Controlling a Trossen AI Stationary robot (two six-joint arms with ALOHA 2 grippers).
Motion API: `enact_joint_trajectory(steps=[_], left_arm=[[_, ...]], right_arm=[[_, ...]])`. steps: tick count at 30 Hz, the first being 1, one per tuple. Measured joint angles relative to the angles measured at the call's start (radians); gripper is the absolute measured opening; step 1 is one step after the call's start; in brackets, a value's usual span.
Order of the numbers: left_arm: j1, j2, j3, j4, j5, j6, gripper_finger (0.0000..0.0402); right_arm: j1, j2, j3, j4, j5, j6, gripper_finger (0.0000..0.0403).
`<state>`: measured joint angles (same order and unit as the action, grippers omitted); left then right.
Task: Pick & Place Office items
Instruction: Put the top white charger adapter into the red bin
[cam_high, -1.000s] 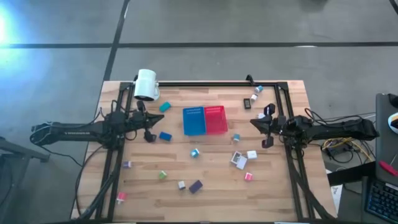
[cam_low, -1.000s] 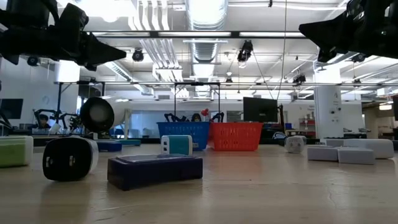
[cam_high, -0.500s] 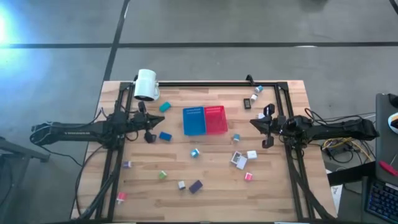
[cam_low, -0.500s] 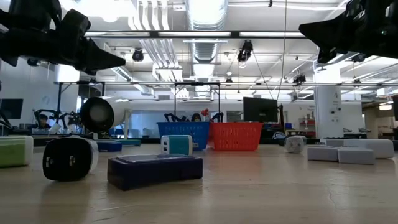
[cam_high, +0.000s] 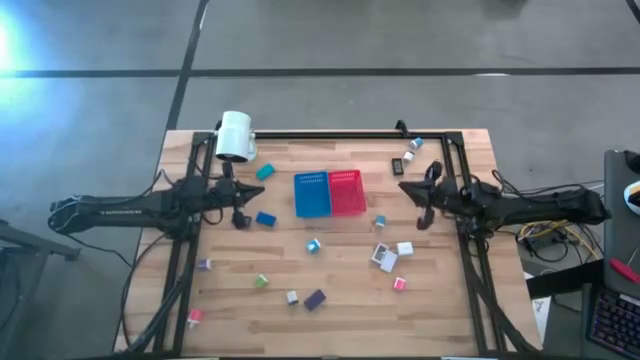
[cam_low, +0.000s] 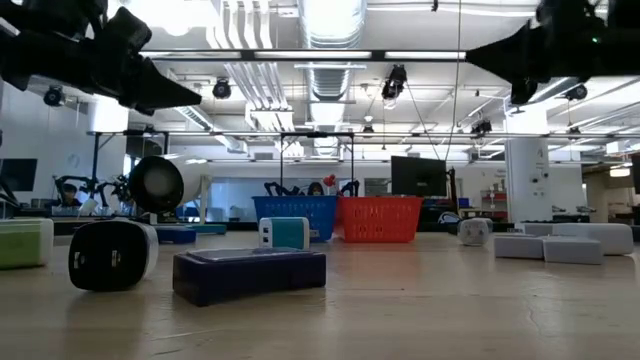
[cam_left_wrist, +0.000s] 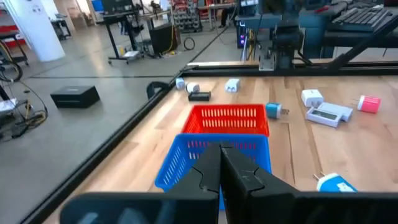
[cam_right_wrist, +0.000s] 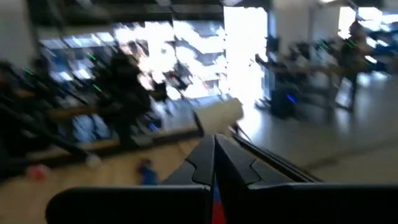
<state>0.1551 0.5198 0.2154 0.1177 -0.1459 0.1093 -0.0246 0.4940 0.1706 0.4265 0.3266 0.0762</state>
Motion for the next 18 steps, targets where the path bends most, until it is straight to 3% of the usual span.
enact_joint_trajectory(steps=[4,11,18], left_arm=[[0.000,0.000,-0.009,-0.013,0.003,0.009,0.0005],[0.000,0.000,-0.020,-0.056,0.004,0.052,0.0005],[0.000,0.000,-0.010,-0.053,0.004,0.058,0.0005]], right_arm=[[0.000,0.042,0.186,-0.330,0.102,0.002,0.0008],[0.000,0.186,0.516,-0.670,0.111,-0.011,0.0008],[-0.003,0.378,0.867,-1.147,0.112,0.070,0.0009]])
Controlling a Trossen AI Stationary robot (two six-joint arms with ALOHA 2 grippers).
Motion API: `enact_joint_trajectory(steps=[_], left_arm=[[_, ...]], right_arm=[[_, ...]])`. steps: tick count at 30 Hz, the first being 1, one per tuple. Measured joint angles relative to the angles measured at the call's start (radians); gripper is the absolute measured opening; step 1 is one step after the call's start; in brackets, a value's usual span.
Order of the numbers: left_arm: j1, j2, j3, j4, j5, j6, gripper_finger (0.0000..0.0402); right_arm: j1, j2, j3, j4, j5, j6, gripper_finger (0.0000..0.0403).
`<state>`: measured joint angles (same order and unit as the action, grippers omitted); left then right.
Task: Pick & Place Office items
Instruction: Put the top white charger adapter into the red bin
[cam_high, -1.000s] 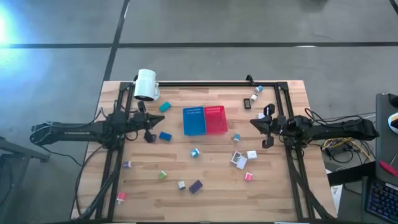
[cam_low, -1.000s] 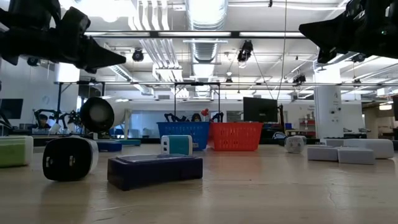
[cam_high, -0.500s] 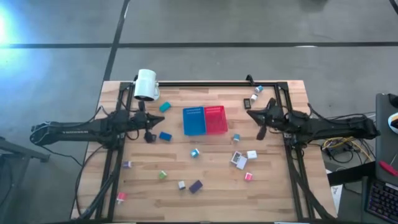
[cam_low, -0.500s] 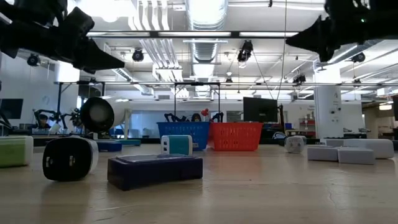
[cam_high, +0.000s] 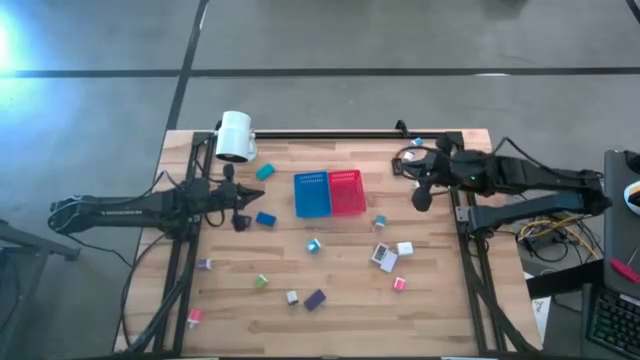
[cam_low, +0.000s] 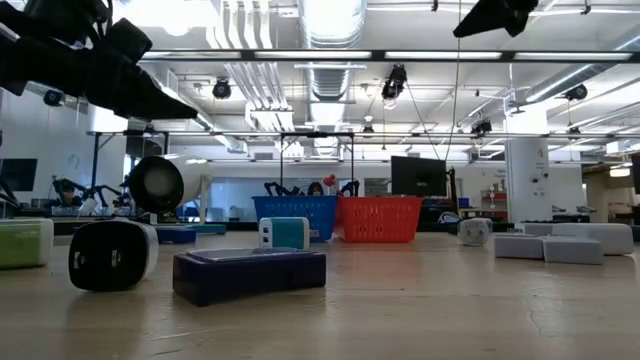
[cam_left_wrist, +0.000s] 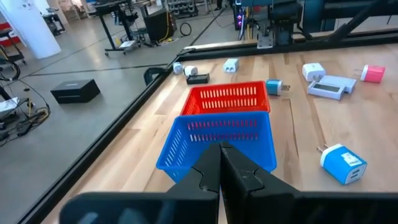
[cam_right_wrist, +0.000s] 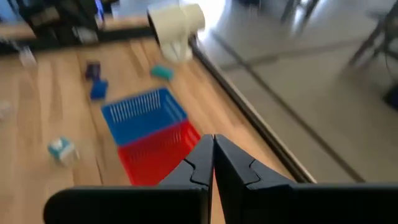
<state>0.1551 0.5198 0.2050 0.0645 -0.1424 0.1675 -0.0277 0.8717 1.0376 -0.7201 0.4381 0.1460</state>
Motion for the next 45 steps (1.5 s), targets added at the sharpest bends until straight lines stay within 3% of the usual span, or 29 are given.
enact_joint_trajectory(steps=[7,11,14,22,33,39,45], left_arm=[[0.000,0.000,0.003,0.026,0.085,-0.007,0.0005],[0.000,0.000,0.006,0.040,0.095,-0.008,0.0005],[0.000,0.001,0.006,0.040,0.097,-0.008,0.0005],[0.000,0.001,0.004,0.031,0.098,-0.011,0.0005],[0.000,0.002,0.003,0.026,0.098,-0.011,0.0005],[0.000,0.002,0.003,0.028,0.098,-0.010,0.0005],[0.000,0.002,0.003,0.028,0.098,-0.009,0.0005]], right_arm=[[-0.020,0.223,0.257,-0.503,-0.016,0.100,0.0009],[-0.098,0.314,0.294,-0.627,-0.081,0.129,0.0009],[-0.198,0.353,0.281,-0.630,-0.188,0.112,0.0009],[-0.415,0.404,0.165,-0.634,-0.307,-0.055,0.0026],[-0.510,0.443,-0.009,-0.545,-0.316,-0.304,0.0175],[-0.527,0.530,-0.048,-0.500,-0.319,-0.261,0.0236],[-0.558,0.648,-0.059,-0.499,-0.316,-0.262,0.0268]])
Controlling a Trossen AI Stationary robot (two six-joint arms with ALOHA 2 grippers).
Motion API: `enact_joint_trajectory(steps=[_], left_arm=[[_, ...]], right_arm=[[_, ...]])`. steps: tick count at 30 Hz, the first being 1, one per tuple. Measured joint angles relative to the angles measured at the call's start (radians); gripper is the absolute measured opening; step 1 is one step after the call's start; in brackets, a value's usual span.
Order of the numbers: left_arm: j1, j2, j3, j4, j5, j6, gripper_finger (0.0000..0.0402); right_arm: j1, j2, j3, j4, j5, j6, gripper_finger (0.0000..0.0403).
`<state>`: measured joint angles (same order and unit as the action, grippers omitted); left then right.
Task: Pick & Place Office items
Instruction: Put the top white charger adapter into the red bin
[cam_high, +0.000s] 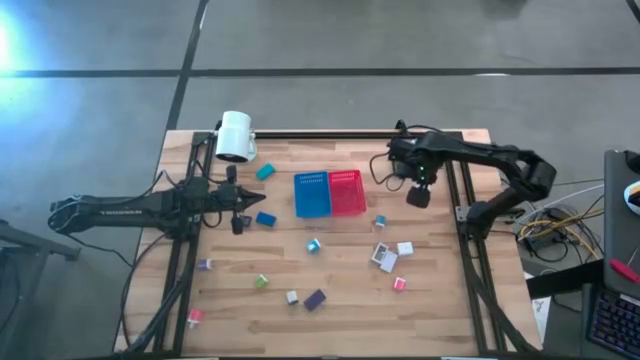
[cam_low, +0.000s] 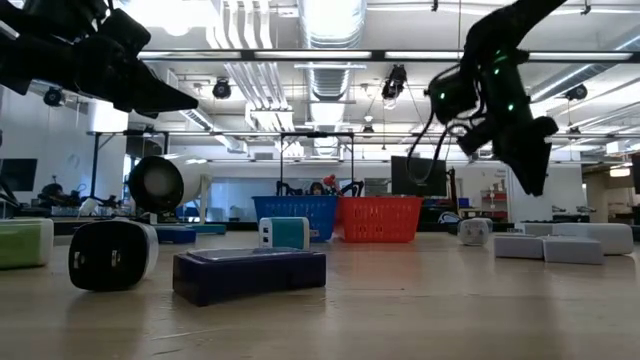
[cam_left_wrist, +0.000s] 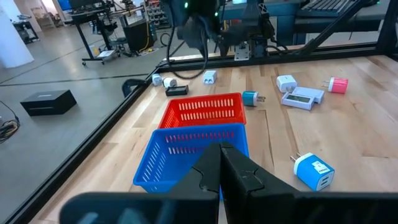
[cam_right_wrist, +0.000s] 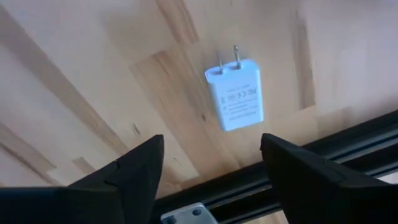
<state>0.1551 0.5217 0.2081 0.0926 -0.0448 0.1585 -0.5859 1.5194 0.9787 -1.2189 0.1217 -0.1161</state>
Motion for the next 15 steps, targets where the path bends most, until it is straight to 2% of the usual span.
enact_joint_trajectory(steps=[7,15], left_arm=[[0.000,0.000,-0.001,0.004,0.000,0.002,0.0005],[0.000,0.000,-0.001,0.004,0.000,0.002,0.0005]], right_arm=[[-0.020,0.080,0.012,0.002,0.036,-0.069,0.0285],[-0.074,0.151,0.004,0.051,0.065,-0.102,0.0286]])
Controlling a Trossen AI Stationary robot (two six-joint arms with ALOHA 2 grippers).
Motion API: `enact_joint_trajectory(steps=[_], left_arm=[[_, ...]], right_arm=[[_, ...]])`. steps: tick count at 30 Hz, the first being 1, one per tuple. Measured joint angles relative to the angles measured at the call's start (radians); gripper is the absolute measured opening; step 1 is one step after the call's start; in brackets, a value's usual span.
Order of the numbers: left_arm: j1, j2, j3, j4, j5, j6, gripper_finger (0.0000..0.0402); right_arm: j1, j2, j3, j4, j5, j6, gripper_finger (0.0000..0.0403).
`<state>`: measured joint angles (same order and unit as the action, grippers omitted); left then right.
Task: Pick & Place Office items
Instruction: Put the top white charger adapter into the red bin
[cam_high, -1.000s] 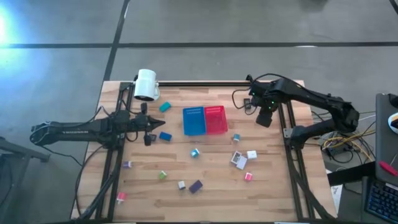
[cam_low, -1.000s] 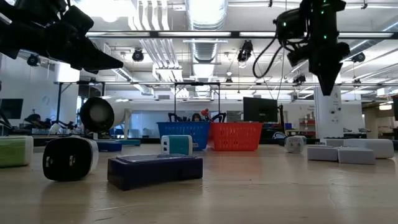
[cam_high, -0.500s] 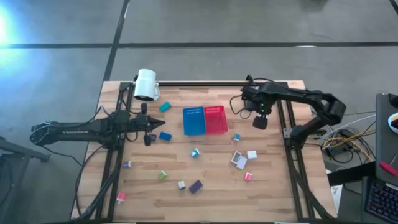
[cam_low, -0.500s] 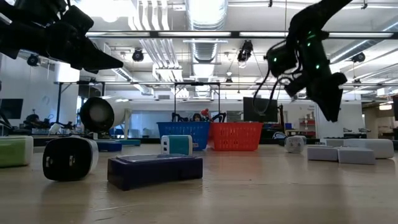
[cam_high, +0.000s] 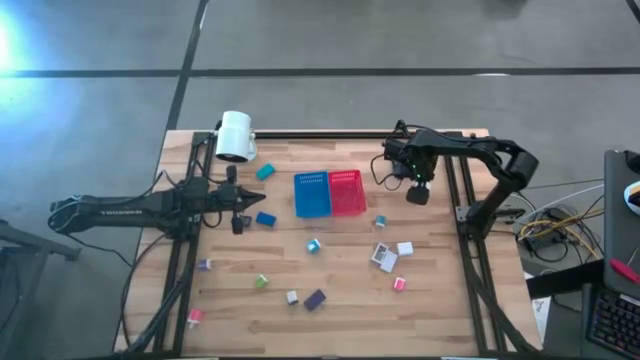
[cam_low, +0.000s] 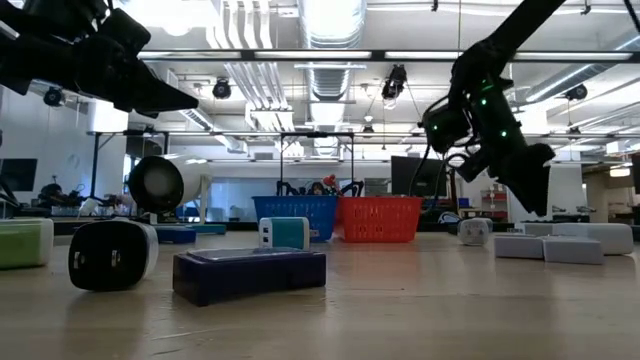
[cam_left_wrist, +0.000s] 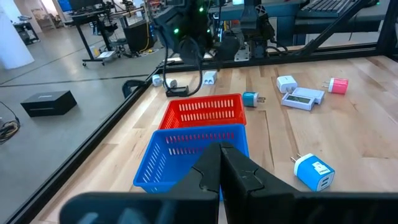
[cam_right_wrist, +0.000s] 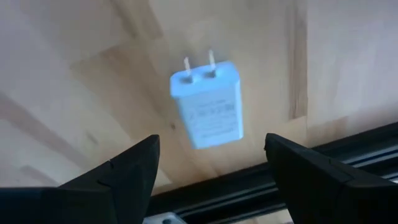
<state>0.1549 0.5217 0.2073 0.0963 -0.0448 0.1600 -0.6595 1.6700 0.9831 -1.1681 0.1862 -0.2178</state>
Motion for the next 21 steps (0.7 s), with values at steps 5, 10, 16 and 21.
enact_joint_trajectory(steps=[5,10,16,21], left_arm=[[0.000,0.000,0.000,-0.001,0.000,-0.002,0.0005],[0.000,0.000,0.000,-0.010,0.000,-0.003,0.0005],[0.000,0.000,0.000,-0.023,0.000,-0.012,0.0005],[0.000,0.000,0.000,-0.023,0.000,-0.020,0.0005]], right_arm=[[-0.018,0.032,-0.003,0.011,0.000,-0.019,0.0285],[-0.018,0.049,-0.027,0.065,0.000,-0.051,0.0279],[-0.020,0.049,-0.062,0.120,0.010,-0.075,0.0269],[-0.020,0.048,-0.063,0.132,0.023,-0.092,0.0250]])
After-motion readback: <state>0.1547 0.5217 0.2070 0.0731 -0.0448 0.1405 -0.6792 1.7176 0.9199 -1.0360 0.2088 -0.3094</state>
